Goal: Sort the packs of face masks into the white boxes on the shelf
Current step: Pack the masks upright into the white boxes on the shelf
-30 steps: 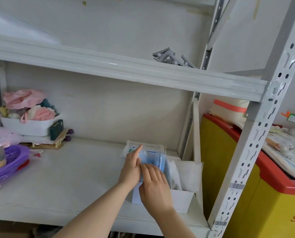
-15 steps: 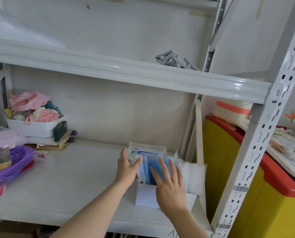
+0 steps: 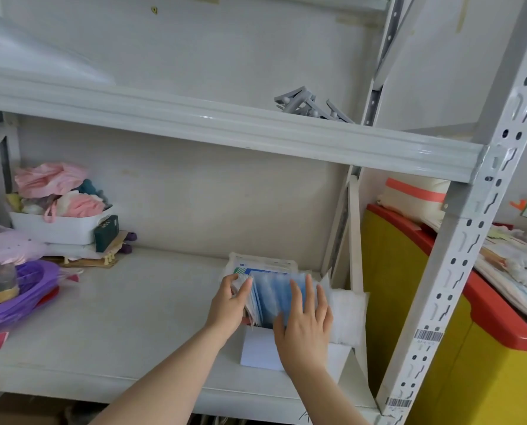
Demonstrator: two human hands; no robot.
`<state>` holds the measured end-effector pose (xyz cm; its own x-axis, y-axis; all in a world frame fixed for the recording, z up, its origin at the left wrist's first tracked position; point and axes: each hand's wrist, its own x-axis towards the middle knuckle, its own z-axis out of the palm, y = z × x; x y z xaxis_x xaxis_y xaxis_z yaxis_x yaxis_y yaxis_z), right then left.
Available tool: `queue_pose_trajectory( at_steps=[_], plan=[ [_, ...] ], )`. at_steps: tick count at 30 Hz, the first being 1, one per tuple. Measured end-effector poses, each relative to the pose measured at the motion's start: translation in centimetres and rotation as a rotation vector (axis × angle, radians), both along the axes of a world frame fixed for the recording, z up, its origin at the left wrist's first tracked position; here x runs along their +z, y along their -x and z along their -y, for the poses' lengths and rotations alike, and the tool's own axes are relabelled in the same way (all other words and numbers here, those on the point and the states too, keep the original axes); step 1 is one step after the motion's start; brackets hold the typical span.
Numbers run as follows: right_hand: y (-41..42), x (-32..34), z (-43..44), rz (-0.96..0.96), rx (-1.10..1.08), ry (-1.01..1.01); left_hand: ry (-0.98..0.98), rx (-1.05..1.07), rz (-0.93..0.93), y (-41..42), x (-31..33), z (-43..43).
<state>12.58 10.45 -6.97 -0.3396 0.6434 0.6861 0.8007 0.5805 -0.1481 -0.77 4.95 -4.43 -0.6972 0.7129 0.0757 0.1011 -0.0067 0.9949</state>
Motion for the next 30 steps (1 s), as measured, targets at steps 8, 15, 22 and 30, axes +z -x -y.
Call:
queue_pose_trajectory(
  at_steps=[8, 15, 22, 30],
  plan=[
    [-1.3, -0.4, -1.6, 0.115, -0.002, -0.041, 0.0, 0.048, -0.165, 0.5, 0.4, 0.3],
    [-0.6, -0.1, -1.1, 0.017, -0.06, -0.113, 0.002, 0.059, -0.343, 0.2, 0.0, -0.1],
    [0.9, -0.6, -1.0, 0.021, -0.059, -0.121, 0.032, 0.057, -0.401, 0.2, -0.2, -0.2],
    [0.1, -0.9, -2.0, -0.005, -0.086, -0.165, 0.023, 0.047, -0.304, 0.2, -0.4, -0.1]
  ],
)
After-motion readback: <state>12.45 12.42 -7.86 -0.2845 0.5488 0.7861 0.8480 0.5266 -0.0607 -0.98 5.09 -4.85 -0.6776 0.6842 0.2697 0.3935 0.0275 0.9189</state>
